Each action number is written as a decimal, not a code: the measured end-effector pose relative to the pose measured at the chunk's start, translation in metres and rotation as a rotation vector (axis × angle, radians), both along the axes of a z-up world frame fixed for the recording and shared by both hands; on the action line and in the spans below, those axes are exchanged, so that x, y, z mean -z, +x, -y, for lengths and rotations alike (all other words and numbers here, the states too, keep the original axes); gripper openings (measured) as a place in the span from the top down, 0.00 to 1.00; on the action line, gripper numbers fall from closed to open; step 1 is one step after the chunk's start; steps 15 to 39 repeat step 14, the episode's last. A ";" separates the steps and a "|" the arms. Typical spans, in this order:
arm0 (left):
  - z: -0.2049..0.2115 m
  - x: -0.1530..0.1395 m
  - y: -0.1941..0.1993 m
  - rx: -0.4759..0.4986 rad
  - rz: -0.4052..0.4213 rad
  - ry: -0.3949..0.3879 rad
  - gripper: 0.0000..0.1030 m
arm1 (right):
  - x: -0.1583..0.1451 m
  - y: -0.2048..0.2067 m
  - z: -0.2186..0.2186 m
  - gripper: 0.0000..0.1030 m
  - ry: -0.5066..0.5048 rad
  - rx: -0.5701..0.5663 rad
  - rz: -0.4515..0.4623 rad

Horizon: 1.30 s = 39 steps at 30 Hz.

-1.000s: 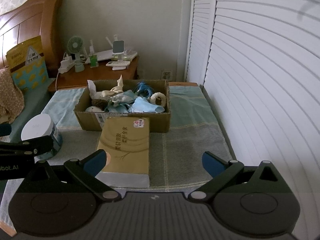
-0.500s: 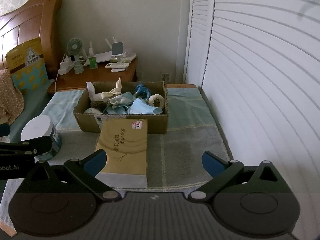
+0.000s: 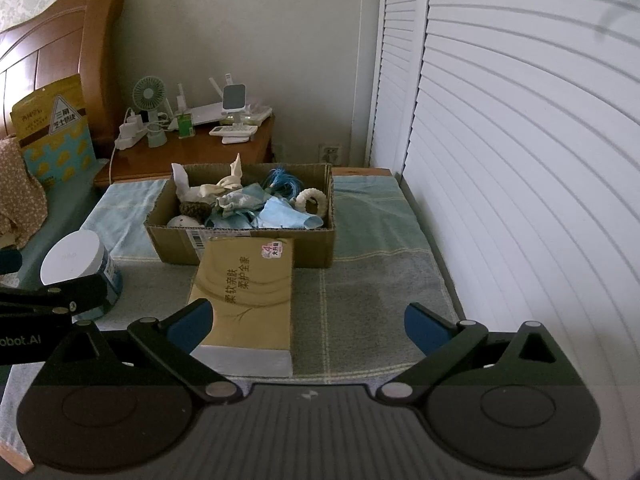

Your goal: Organize soft objects

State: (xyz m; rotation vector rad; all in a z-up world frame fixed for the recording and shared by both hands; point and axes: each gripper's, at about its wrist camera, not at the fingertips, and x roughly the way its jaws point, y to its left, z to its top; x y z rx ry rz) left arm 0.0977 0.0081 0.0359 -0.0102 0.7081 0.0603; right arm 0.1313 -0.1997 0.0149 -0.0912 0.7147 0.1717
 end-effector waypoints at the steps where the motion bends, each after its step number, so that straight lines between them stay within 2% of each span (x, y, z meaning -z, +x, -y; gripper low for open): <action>1: 0.001 0.000 0.000 0.000 0.000 0.000 0.01 | 0.000 0.000 0.000 0.00 0.000 0.000 0.000; 39: 0.002 -0.002 0.000 0.004 0.000 -0.002 0.01 | 0.000 0.000 0.000 0.00 0.000 0.000 0.000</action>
